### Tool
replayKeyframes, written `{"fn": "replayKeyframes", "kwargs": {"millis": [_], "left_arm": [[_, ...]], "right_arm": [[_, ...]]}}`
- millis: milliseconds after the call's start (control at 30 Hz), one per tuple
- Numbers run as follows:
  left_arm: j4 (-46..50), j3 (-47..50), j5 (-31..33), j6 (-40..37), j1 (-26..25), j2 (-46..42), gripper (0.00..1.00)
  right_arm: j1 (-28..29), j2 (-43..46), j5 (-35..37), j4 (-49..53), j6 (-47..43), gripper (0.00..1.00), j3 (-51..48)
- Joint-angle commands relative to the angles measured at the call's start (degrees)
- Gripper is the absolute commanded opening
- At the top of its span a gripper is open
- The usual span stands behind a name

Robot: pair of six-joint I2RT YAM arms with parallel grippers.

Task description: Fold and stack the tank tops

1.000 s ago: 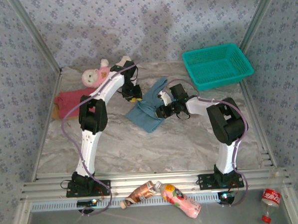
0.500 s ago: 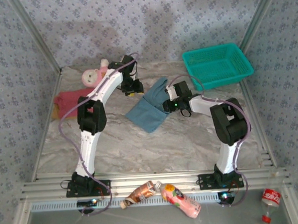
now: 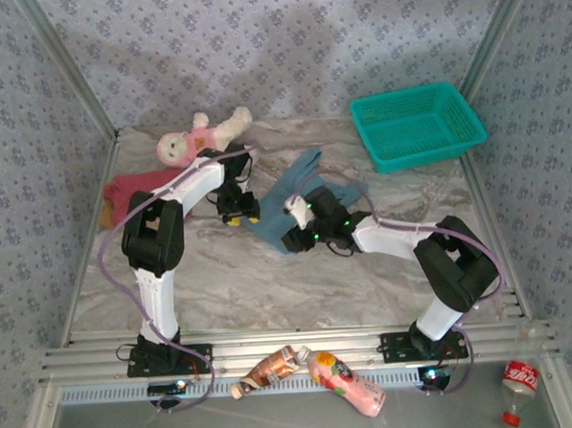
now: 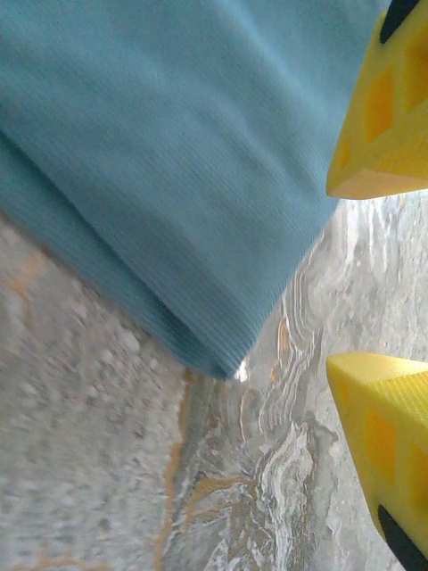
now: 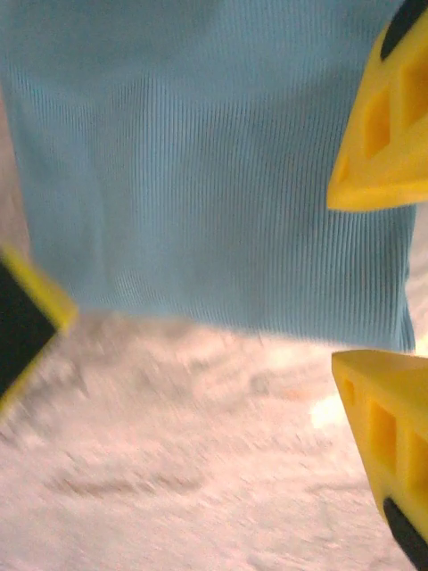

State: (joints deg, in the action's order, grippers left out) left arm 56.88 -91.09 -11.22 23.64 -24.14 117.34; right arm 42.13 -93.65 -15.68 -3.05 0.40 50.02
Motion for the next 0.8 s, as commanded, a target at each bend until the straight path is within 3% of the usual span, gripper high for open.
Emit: {"fn": "replayKeyframes", "kwargs": {"millis": [0,200,433,667,767], "left_arm": [[-7.1,3.2,-2.2,2.0,1.1,-3.2,0.49],[-11.6,3.4,-3.8,5.5,1.2,-1.4,0.49],[-13.0,5.6,-3.9,5.7,1.3,0.8,0.42],[-11.2,4.6,-2.3,4.4,1.3,1.5,0.25],[-9.4,3.7,-1.0,3.6,1.5,1.8,0.09]], "right_arm": [[2.5,-1.9,4.0,-2.2,-6.9,0.5,0.5],[5.7,-6.7,10.9,-1.9,-17.6,0.53,2.1],[7.1,-10.9,18.2,-1.2,-23.4,0.5,3.3],[8.2,-12.3,23.2,0.9,-23.6,0.22,5.2],[8.9,-11.6,22.4,1.9,-21.9,0.14,5.3]]}}
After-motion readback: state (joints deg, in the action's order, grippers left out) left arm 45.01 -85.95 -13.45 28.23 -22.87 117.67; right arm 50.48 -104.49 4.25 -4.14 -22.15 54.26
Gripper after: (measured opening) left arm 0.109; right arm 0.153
